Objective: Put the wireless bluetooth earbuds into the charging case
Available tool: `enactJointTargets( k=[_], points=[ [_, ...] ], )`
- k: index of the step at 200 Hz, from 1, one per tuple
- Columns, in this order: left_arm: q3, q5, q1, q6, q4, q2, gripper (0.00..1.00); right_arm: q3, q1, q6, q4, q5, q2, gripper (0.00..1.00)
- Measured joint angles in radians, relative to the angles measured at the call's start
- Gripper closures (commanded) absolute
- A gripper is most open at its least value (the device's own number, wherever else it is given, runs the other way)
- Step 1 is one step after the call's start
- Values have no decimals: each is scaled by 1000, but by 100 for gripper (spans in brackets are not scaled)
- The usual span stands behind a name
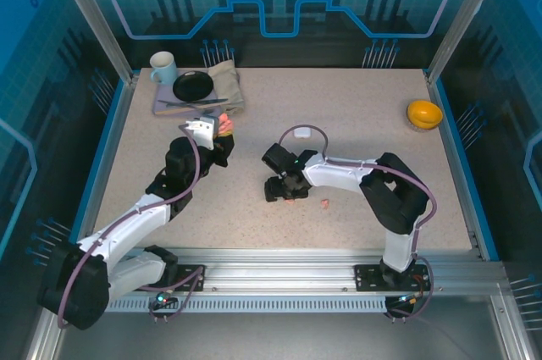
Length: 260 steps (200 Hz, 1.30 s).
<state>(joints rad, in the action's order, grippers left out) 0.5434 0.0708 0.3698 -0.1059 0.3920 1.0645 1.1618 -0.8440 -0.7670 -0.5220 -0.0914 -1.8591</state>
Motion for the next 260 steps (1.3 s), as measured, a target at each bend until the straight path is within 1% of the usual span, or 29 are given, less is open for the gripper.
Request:
enactJointTargets(
  k=[40,81,139,165,188,213,241,260],
  points=[
    [4,0,0,0,0,-2,100,-32,-14,-26,31,-21,21,31],
    [4,0,0,0,0,-2,100,-64,-59,-59,32,-32,47,32],
    [4,-1,0,0,1,-2,100,-69,-119,-106,-16,-8,66,33],
    [4,-5,0,0,1,-1,100,-66,-131,-117,-72,-13,110,33],
    [4,-10,0,0,2,2,100,-3,-128,-128,-187,-72,144,33],
    [4,-16,0,0,2,4,100,97,-102,-127,-270,-111,134,34],
    [4,-16,-1,0,2,5,100,180,-45,-118,-299,-102,50,37],
    [4,-16,-1,0,2,5,100,211,-35,-101,-314,-86,-21,41]
  ],
)
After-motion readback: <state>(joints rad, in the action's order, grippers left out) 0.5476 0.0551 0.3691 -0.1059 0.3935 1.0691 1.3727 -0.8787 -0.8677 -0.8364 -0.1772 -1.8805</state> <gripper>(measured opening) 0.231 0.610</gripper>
